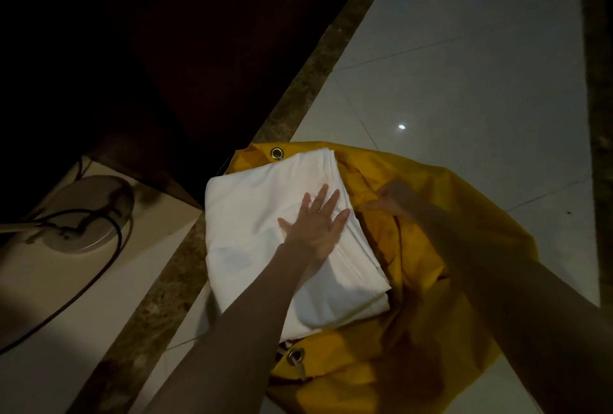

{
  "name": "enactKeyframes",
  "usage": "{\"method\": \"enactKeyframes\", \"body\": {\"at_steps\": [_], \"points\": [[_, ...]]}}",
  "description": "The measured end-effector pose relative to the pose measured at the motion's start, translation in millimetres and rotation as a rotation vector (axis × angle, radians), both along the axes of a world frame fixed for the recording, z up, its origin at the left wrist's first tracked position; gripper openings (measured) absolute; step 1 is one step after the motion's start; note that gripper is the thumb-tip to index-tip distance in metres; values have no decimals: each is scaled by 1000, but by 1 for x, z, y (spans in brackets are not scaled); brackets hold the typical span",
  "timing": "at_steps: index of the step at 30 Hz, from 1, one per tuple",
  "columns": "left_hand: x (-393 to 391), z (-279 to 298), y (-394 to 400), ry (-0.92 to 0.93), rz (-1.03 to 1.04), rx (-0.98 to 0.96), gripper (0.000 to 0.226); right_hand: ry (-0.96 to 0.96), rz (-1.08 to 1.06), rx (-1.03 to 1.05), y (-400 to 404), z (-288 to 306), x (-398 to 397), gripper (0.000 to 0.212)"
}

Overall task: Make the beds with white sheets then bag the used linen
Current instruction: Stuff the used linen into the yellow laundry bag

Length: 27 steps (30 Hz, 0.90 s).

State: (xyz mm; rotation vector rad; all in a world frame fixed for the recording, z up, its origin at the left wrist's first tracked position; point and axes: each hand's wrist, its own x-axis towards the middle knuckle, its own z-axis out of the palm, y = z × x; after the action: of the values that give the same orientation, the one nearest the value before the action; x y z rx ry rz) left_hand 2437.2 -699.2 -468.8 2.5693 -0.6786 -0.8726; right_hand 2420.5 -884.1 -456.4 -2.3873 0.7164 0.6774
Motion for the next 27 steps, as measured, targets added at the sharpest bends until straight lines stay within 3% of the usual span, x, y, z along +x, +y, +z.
{"method": "enactKeyframes", "body": {"at_steps": [9, 12, 15, 19, 23, 27], "points": [[8, 1, -1, 12, -15, 107, 61, -116, -282, 299, -39, 43, -14, 52], [12, -6, 0, 7, -81, 146, 62, -55, -261, 348, -54, 51, -15, 31], [14, 1, 1, -42, -133, 137, 59, 13, -198, 373, -48, 52, -10, 25], [23, 11, -4, -151, 23, 25, 62, -39, -282, 313, -38, 50, 11, 55], [55, 11, -11, -209, 73, 55, 63, -119, -271, 190, -31, 36, 34, 35], [83, 9, -33, -159, 77, 61, 61, -156, -329, 94, -19, 9, 39, 82]]}}
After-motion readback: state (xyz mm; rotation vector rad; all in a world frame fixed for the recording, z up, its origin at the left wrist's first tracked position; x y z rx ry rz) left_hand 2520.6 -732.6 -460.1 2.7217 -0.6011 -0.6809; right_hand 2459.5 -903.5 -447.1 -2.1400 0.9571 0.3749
